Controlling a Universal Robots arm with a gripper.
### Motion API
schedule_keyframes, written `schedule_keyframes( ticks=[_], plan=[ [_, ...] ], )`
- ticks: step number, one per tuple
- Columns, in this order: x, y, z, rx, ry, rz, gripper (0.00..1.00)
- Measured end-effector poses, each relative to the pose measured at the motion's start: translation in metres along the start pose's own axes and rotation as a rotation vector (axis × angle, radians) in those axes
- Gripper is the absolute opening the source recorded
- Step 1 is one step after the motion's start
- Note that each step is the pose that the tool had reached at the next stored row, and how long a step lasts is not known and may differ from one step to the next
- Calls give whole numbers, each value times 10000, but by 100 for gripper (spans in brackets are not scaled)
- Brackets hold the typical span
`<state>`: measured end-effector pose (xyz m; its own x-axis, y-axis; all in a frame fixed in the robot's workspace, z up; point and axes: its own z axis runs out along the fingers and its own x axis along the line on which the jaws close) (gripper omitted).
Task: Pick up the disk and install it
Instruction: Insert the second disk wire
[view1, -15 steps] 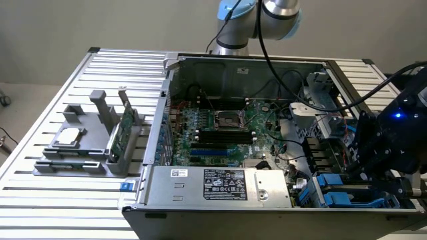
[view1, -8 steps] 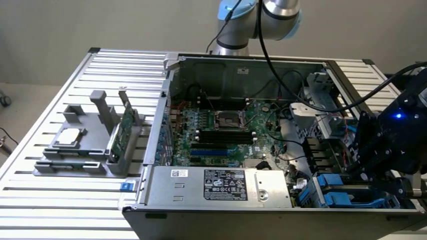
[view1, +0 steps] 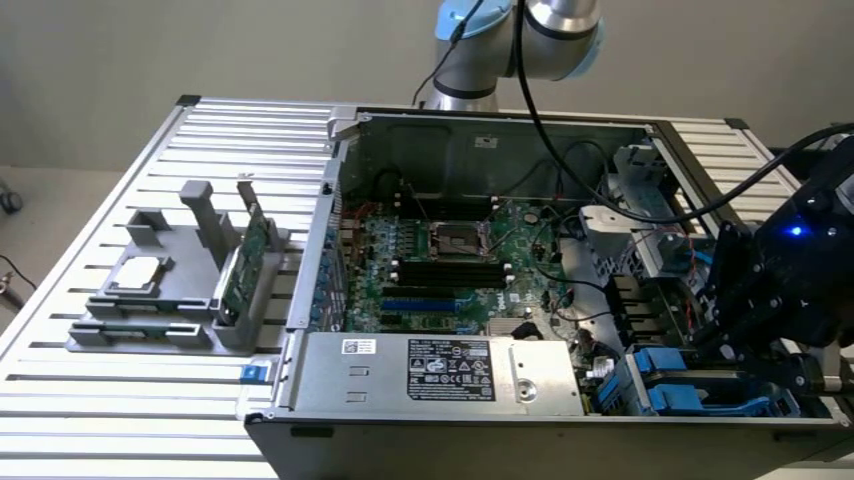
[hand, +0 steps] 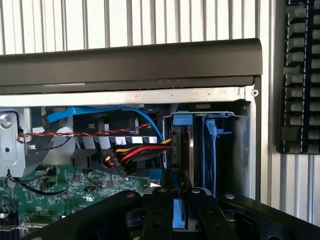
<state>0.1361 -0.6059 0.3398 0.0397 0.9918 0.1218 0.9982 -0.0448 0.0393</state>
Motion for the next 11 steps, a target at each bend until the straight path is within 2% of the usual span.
schedule_keyframes(
  ticks=[11],
  plan=[
    [-4, 1, 54, 0, 54, 1, 16]
  ],
)
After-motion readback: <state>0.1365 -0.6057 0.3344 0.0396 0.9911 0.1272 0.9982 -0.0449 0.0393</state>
